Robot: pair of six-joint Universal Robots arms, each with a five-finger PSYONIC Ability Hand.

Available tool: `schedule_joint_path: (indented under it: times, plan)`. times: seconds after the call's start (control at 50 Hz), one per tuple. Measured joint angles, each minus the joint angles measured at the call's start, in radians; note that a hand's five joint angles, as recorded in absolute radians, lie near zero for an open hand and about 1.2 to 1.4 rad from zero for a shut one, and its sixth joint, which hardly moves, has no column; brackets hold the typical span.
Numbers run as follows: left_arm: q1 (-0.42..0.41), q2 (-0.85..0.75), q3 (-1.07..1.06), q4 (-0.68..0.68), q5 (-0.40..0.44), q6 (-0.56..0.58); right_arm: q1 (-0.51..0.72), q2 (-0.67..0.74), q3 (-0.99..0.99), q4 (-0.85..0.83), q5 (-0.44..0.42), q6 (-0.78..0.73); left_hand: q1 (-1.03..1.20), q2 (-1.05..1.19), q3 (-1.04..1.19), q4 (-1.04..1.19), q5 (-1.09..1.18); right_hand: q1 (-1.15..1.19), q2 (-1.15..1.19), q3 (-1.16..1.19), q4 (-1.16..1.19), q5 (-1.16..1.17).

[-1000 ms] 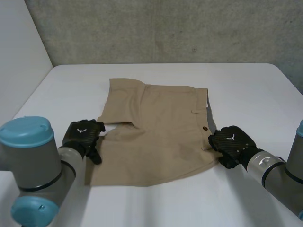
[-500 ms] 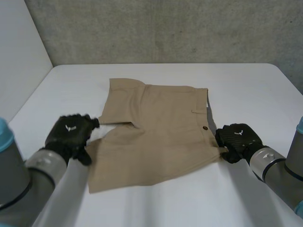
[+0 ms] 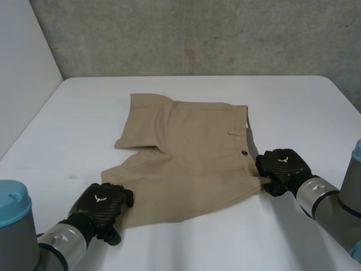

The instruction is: Fold the shorts.

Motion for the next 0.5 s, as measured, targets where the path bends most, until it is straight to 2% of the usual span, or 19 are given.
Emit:
schedule_joint_path:
  times: [0.22, 0.5]
  plan:
    - [0.008, -0.078, 0.019, 0.077, -0.002, 0.003, 0.0, 0.0, 0.005, 0.001, -0.002, 0.0, 0.072, 0.076, 0.076, 0.077, 0.071, 0.0, 0.0, 0.0, 0.003, 0.0]
    - [0.009, -0.13, 0.053, 0.09, -0.003, 0.005, 0.001, 0.0, 0.006, 0.0, -0.001, 0.0, 0.084, 0.091, 0.09, 0.089, 0.085, 0.0, 0.0, 0.0, 0.003, 0.0]
